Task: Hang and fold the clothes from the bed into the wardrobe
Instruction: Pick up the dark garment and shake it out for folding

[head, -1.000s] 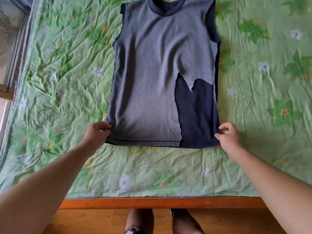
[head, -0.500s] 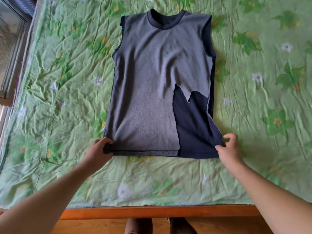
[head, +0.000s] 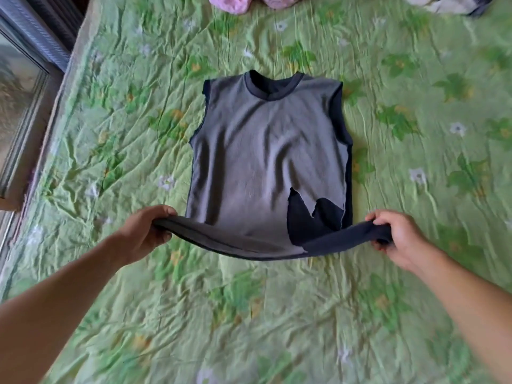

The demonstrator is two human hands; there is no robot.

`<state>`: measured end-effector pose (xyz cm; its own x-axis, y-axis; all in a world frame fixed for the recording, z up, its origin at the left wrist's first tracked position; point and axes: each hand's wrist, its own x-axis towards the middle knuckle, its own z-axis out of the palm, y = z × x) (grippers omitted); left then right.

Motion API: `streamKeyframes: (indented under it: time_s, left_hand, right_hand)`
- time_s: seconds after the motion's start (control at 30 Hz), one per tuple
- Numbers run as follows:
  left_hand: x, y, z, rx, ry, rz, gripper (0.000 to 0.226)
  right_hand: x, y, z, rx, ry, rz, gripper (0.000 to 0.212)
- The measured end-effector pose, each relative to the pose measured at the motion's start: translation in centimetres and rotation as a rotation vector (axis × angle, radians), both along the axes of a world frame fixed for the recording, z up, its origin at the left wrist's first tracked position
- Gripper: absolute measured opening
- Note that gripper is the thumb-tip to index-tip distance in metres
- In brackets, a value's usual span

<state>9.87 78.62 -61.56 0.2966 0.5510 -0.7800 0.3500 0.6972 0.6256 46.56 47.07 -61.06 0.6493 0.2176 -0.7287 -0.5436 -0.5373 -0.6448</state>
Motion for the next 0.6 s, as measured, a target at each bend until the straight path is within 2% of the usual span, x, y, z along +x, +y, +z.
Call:
streamKeyframes:
  time_s: [0.07, 0.17, 0.23, 0.27, 0.33, 0.37, 0.4, 0.47, 0.5, 0.6]
  left_hand:
    - [3.2, 4.3, 1.7, 0.009, -0.069, 0.103, 0.023]
    - [8.4, 10.7, 3.4, 0.052, -0.272, 0.229, 0.016]
    - [11.5, 13.1, 3.2, 0.154, -0.219, 0.176, 0.011]
    - [12.7, 13.2, 2.4, 0.285, -0.114, 0.055, 0.015]
    - [14.2, 11.3, -0.3, 0.725, 0.201, -0.353, 0.044]
    - [14.5, 9.6, -2.0, 0.92, 0.316, -0.587, 0.058]
    - [14.5, 7.6, -3.7, 1.042, 0.394, -0.81, 0.069]
    - [13.8, 4.4, -6.7, 1.16, 0.575, -1.19, 0.084]
    - [13.5, 3.5, -8.0, 1.204, 0.68, -1.289, 0.086]
    - [13.8, 3.1, -10.0, 1.356, 0.848, -1.29, 0.077]
  right_hand:
    - [3.7, 4.1, 1.8, 0.115, -0.009, -0.065, 0.019]
    - [9.8, 11.0, 3.7, 0.313, 0.007, -0.16, 0.013]
    - [12.2, 14.8, 3.4, 0.233, -0.128, -0.02, 0.032]
    - [12.1, 16.1, 2.7, 0.128, -0.278, 0.141, 0.041]
    - [10.1, 17.1, 0.4, -0.026, -0.614, 0.483, 0.054]
    - [8.4, 16.9, -1.3, -0.059, -0.723, 0.683, 0.057]
    - [6.4, 16.3, -3.1, -0.118, -0.821, 0.939, 0.06]
    - [2.8, 14.7, -6.4, -0.348, -1.025, 1.436, 0.066]
    - [1.9, 14.1, -7.8, -0.448, -1.141, 1.546, 0.067]
    - [1.4, 14.6, -9.8, -0.543, -1.367, 1.518, 0.049]
